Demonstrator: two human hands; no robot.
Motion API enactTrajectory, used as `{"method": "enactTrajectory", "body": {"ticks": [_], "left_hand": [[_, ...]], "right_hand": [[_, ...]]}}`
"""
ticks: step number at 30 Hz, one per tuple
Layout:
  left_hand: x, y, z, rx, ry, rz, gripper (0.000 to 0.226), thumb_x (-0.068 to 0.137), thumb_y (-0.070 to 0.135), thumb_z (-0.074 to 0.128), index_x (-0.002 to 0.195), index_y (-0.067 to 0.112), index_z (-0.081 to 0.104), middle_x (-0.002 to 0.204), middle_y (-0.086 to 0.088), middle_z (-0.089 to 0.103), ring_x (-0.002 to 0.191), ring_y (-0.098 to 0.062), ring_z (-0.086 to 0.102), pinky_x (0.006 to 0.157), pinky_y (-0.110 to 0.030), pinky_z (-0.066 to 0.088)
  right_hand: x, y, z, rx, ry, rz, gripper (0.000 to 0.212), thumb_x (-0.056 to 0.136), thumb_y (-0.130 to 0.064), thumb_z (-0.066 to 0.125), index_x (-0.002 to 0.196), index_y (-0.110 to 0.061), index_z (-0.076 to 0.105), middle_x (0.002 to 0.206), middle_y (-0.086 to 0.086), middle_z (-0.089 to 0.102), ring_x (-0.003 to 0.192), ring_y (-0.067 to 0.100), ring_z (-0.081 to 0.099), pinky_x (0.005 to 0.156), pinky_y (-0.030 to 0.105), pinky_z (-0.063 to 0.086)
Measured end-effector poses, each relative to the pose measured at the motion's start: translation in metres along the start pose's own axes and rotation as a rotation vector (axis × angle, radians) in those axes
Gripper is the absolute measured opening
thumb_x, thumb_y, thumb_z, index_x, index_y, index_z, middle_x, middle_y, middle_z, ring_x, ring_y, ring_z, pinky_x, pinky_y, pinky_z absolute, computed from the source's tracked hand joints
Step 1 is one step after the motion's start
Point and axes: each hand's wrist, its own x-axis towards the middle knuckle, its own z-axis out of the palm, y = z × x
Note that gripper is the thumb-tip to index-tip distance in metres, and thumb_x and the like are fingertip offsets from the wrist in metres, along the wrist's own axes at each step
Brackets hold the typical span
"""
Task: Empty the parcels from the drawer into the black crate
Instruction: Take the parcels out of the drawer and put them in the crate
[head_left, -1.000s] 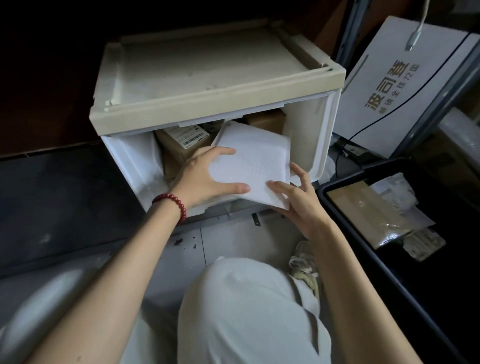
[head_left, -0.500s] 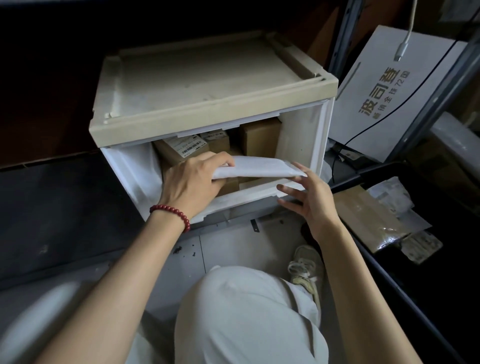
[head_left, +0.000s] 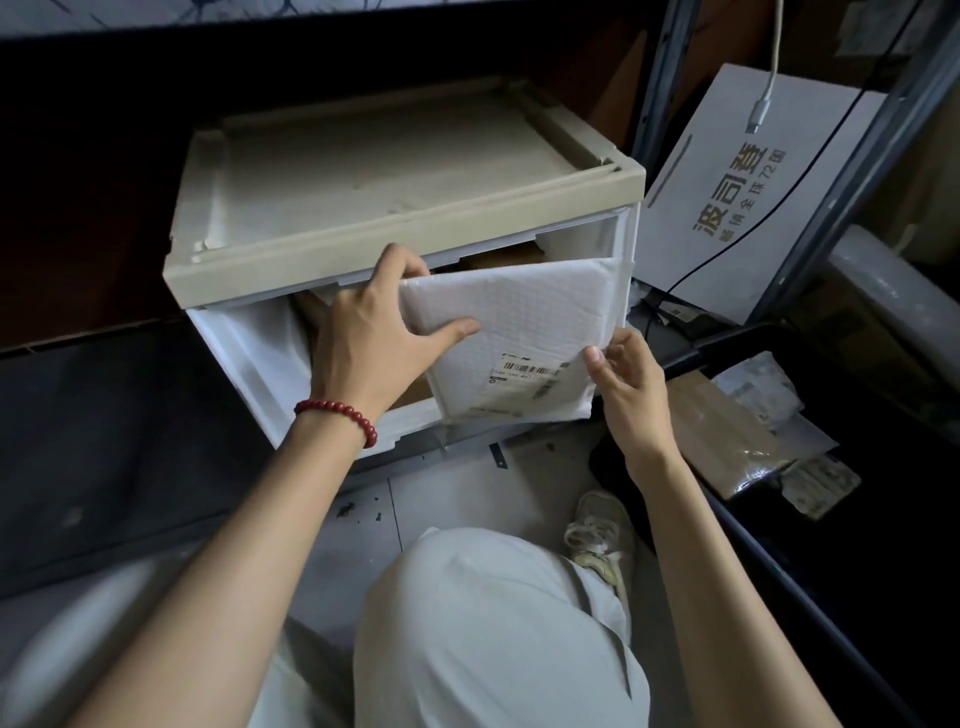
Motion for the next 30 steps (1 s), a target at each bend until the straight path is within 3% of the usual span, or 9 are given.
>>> {"method": "enactTrajectory", "body": {"ticks": [2, 4, 6, 9, 14, 17, 21, 26, 30], "left_hand": [[0.001, -0.002, 0.006, -0.055, -0.020, -0.068, 0.066, 0.064, 0.055, 0.077, 0.111, 0.023, 0.043, 0.077, 0.004, 0.065, 0.065, -0.012, 0.064, 0.053, -0.026, 0.052], [0.001, -0.004, 0.013, -0.063, -0.064, -0.110, 0.075, 0.065, 0.053, 0.078, 0.123, 0.026, 0.039, 0.077, 0.004, 0.067, 0.069, -0.011, 0.064, 0.052, -0.018, 0.043], [0.001, -0.006, 0.019, -0.036, -0.110, -0.136, 0.085, 0.067, 0.054, 0.077, 0.134, 0.028, 0.032, 0.089, 0.000, 0.067, 0.072, -0.013, 0.061, 0.050, -0.016, 0.036], [0.002, -0.011, 0.028, 0.019, -0.164, -0.130, 0.093, 0.070, 0.055, 0.075, 0.143, 0.026, 0.025, 0.112, -0.002, 0.064, 0.076, -0.013, 0.056, 0.055, -0.021, 0.040], [-0.002, -0.010, 0.046, -0.072, -0.315, -0.114, 0.103, 0.071, 0.049, 0.077, 0.149, 0.026, 0.014, 0.108, 0.009, 0.062, 0.081, -0.010, 0.061, 0.065, -0.026, 0.051], [-0.008, -0.007, 0.058, -0.201, -0.429, -0.129, 0.108, 0.070, 0.045, 0.079, 0.149, 0.033, 0.008, 0.101, 0.017, 0.050, 0.086, -0.004, 0.053, 0.077, -0.029, 0.044], [-0.015, 0.000, 0.076, -0.328, -0.537, -0.107, 0.109, 0.065, 0.034, 0.085, 0.145, 0.035, 0.011, 0.142, 0.003, 0.039, 0.120, -0.013, 0.042, 0.094, -0.030, 0.035], [-0.009, 0.025, 0.099, -0.370, -0.577, -0.080, 0.109, 0.066, 0.032, 0.085, 0.148, 0.033, 0.014, 0.145, 0.009, 0.037, 0.117, -0.003, 0.036, 0.096, -0.027, 0.032], [-0.004, 0.054, 0.122, -0.431, -0.613, -0.105, 0.098, 0.072, 0.029, 0.082, 0.147, 0.031, 0.020, 0.136, 0.006, 0.047, 0.117, -0.008, 0.048, 0.098, -0.029, 0.041]], "right_hand": [[-0.001, -0.001, 0.000, 0.047, 0.004, 0.025, 0.011, 0.097, -0.020, 0.056, 0.087, -0.021, 0.050, 0.079, 0.000, 0.052, 0.079, 0.019, 0.049, 0.076, 0.038, 0.040], [-0.002, -0.003, 0.000, 0.078, 0.026, 0.055, 0.015, 0.097, -0.021, 0.056, 0.083, -0.025, 0.050, 0.079, 0.002, 0.055, 0.077, 0.020, 0.051, 0.075, 0.042, 0.043], [-0.004, -0.003, 0.000, 0.089, 0.049, 0.089, 0.018, 0.097, -0.022, 0.055, 0.081, -0.028, 0.051, 0.083, 0.003, 0.060, 0.078, 0.021, 0.054, 0.075, 0.045, 0.048], [-0.005, 0.000, -0.002, 0.113, 0.105, 0.147, 0.020, 0.097, -0.022, 0.054, 0.078, -0.027, 0.051, 0.083, 0.002, 0.062, 0.076, 0.019, 0.056, 0.071, 0.041, 0.050], [-0.003, 0.006, -0.006, 0.241, 0.236, 0.274, 0.015, 0.096, -0.019, 0.055, 0.082, -0.020, 0.051, 0.082, -0.004, 0.061, 0.076, 0.013, 0.056, 0.075, 0.037, 0.049], [-0.001, 0.010, -0.012, 0.282, 0.276, 0.337, 0.012, 0.096, -0.020, 0.056, 0.085, -0.018, 0.053, 0.087, 0.000, 0.058, 0.083, 0.018, 0.055, 0.077, 0.040, 0.048], [0.001, 0.014, -0.025, 0.297, 0.321, 0.371, 0.008, 0.094, -0.021, 0.060, 0.087, -0.018, 0.056, 0.091, 0.005, 0.058, 0.085, 0.020, 0.052, 0.076, 0.037, 0.044], [0.004, 0.017, -0.056, 0.219, 0.392, 0.358, 0.012, 0.092, -0.026, 0.063, 0.099, -0.017, 0.061, 0.109, 0.005, 0.067, 0.095, 0.021, 0.059, 0.084, 0.039, 0.047], [0.007, 0.017, -0.090, 0.142, 0.446, 0.307, 0.009, 0.093, -0.029, 0.061, 0.100, -0.024, 0.058, 0.099, -0.006, 0.064, 0.103, 0.020, 0.063, 0.089, 0.040, 0.049]]}}
